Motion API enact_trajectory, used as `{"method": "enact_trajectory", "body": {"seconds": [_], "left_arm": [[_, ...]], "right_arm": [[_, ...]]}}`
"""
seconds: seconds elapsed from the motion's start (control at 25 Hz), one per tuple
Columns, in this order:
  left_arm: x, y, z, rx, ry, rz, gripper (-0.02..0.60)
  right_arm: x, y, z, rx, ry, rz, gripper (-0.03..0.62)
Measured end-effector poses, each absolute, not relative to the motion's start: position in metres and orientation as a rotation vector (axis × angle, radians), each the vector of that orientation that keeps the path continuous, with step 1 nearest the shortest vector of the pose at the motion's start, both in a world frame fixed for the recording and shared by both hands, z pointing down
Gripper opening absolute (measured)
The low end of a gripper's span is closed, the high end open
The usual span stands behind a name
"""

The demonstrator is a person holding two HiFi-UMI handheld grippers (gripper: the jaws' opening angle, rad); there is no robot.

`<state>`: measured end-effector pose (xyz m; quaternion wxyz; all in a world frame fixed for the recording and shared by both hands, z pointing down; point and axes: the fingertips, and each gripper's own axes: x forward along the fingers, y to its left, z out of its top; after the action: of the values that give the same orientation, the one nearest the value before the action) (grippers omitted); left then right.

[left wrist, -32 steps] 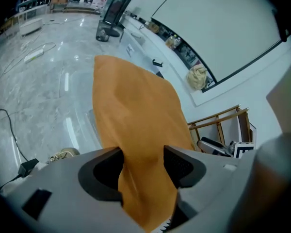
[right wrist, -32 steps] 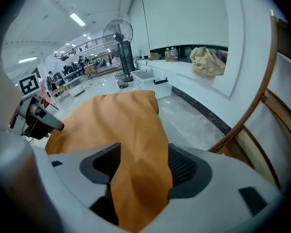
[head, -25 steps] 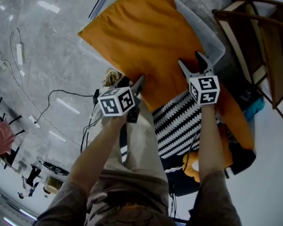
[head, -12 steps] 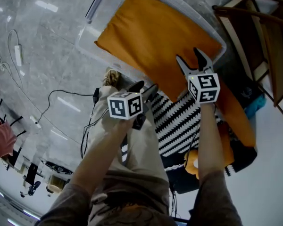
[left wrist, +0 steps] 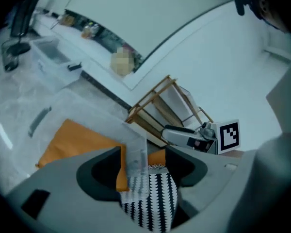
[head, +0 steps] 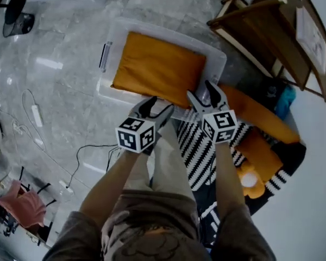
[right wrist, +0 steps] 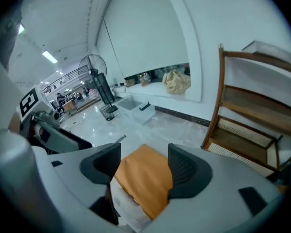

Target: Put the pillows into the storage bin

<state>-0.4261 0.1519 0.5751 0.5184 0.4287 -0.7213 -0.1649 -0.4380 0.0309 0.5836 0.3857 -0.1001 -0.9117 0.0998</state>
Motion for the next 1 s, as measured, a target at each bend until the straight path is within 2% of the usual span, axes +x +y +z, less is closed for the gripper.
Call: {"method": "enact_trajectory", "body": {"seconds": [0.32,0.64,1.0], "left_arm": [[-0.397,0.129,0.38,1.559,-1.66,-0.137,0.272],[-0.268,0.072,0.25,1.93,-1.446,-0.001,0.272],[-0.075,-0.013,0.195,2.223,-1.169,0.139,0.272]], "right_arm": [[-0.342,0.021,0.386,0.236,-2.522,0.431,0.314],[-0.166,-0.005,0.252,0.701,-2.565,0.514,0.311],[0.076,-0.023,0.205,1.238,-2.477,0.625,0.307]]}}
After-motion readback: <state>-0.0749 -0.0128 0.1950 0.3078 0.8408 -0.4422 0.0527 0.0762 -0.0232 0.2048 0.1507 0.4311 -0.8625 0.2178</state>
